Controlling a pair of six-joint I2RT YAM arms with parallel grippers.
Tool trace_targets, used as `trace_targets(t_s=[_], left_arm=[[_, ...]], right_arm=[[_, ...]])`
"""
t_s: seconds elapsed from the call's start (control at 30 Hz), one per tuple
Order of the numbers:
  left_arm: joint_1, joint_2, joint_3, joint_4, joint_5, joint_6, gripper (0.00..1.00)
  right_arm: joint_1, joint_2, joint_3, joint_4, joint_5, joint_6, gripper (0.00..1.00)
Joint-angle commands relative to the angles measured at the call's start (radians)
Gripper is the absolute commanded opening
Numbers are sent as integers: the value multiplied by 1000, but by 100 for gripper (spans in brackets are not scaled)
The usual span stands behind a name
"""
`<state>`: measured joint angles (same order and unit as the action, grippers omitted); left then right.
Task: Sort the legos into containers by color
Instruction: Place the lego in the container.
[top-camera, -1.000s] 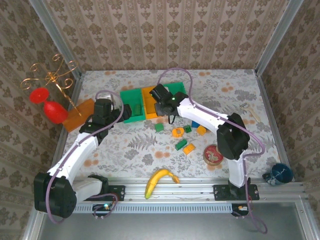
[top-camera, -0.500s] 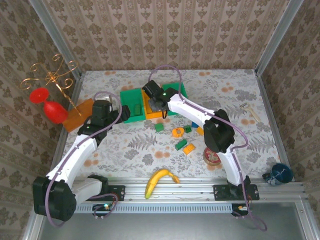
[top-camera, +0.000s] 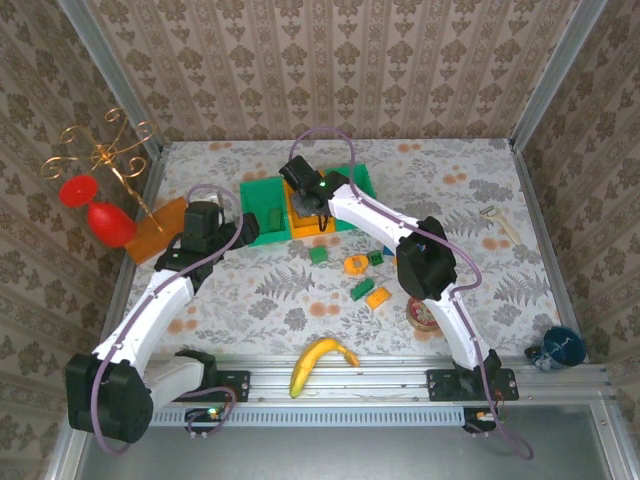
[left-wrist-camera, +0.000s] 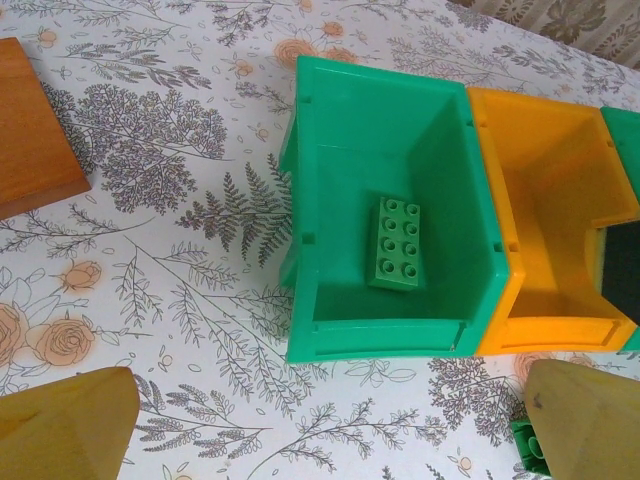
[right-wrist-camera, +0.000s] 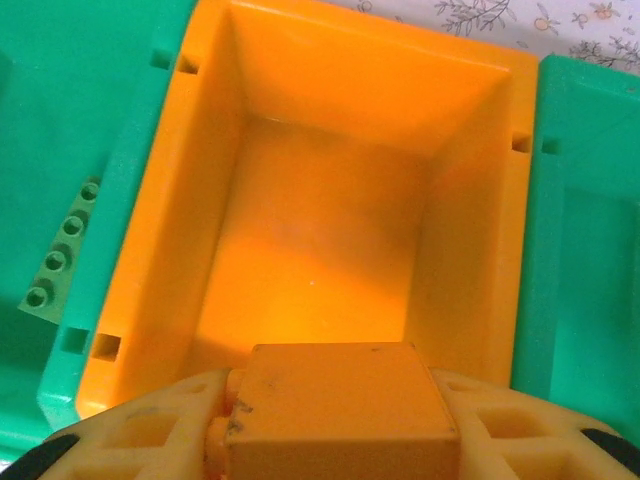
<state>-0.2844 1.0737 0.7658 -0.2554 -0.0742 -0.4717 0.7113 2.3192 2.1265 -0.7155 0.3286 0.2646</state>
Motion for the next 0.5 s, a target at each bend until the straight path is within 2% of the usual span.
trace_targets(t_s=[0.0, 0.47], left_arm=[[10, -31, -5, -19, 0, -9, 100], [18, -32, 3, -22, 4, -4, 100]], right_arm=[[-8, 20, 30, -32, -18, -10, 29], [-9, 3, 52, -45, -25, -11, 46]])
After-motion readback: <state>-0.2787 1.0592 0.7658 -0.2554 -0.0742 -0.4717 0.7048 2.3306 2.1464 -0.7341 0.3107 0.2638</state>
